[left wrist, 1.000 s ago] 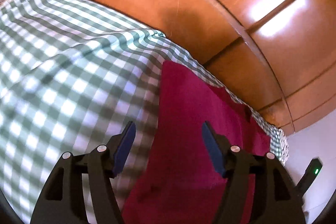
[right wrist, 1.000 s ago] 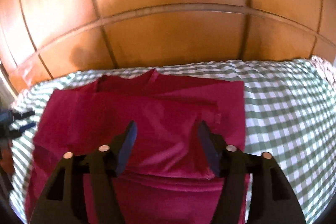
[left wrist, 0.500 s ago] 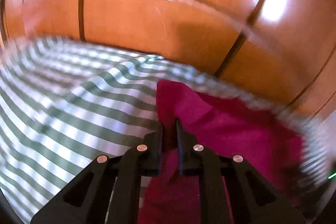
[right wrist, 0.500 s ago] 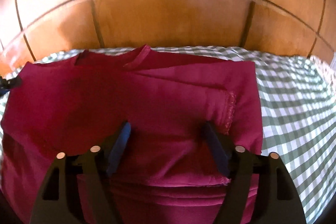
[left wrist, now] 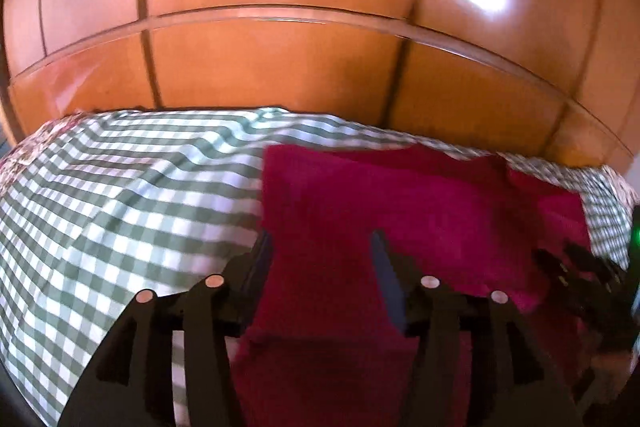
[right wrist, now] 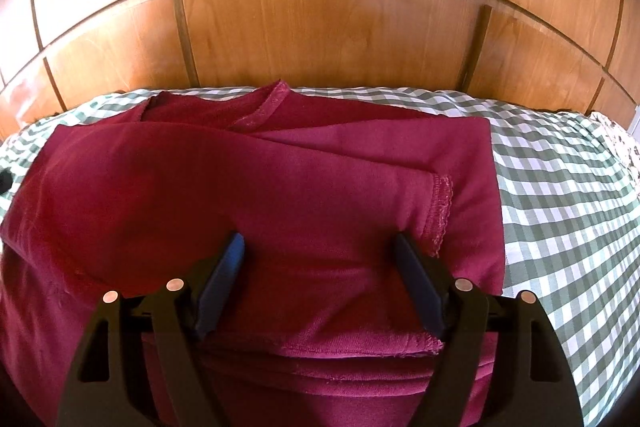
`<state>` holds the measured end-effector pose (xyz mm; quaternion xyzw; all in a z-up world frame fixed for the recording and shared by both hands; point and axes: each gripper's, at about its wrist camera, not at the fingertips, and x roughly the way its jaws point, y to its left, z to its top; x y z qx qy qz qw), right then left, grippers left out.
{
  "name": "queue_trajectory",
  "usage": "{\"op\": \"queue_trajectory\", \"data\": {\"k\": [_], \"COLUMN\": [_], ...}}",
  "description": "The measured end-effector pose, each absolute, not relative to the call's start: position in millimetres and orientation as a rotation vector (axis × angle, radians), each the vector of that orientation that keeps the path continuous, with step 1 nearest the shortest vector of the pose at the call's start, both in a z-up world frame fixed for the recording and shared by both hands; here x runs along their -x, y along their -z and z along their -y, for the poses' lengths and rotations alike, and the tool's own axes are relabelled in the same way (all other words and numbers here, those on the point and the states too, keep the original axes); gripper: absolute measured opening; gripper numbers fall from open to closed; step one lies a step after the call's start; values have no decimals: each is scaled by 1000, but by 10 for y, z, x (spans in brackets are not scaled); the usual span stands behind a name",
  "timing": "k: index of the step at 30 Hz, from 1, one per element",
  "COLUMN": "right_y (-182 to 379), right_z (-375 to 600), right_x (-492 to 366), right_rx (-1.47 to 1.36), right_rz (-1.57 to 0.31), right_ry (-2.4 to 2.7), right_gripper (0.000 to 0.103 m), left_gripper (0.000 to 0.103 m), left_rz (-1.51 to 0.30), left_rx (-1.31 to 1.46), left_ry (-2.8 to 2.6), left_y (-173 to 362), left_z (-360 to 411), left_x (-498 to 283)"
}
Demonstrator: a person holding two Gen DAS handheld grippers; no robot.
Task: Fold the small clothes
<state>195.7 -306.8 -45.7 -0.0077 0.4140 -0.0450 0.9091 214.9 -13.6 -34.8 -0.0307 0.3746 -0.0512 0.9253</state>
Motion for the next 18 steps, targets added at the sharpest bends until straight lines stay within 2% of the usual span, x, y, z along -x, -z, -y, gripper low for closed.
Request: {"op": "queue_trajectory", "data": {"k": [18], "right_y": [465], "right_z": [3076], "right_x": [-1951], "right_rx": [-6], "right_rz": [-851], "right_ry": [87], "right_gripper": [77], "left_gripper": [54], "left_rz": [-838], "left_rx": [30], "left_ry": [104], "left_y": [711], "left_z": [303], "left_x": [-2085]}}
